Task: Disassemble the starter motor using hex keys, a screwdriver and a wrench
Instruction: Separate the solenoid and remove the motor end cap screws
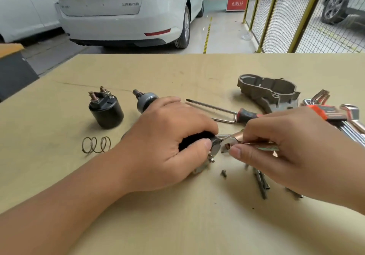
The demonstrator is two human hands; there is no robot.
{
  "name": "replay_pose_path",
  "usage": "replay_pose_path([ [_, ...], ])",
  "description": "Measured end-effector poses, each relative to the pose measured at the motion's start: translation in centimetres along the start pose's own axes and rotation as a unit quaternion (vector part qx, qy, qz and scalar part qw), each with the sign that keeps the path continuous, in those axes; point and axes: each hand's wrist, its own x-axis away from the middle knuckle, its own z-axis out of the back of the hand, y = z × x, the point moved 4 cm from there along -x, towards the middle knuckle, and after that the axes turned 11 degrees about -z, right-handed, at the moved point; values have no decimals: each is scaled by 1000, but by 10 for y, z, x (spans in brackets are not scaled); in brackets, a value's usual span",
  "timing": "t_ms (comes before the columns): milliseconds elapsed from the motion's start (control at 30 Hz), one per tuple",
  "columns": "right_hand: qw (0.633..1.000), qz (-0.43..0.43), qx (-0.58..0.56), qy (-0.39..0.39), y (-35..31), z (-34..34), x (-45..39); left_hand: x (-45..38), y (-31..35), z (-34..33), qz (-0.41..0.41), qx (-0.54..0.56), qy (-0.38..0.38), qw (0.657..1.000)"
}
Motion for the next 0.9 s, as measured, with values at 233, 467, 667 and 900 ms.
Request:
replay_pose_path([
  [233, 997, -44, 6, -62, -10, -3, 4, -1, 5, 0, 15, 11, 0, 1000],
  [467, 948, -202, -195, -152, 1, -9, 4, -2, 12, -3, 25, -7, 11, 1000],
  [667, 885, -247, -378, -115, 4, -6, 0, 4, 7, -3, -37, -80, -108, 990],
  [900, 758, -272, -593, -9, 10, 2, -4, 3, -8, -3, -56, -159, -146, 975],
])
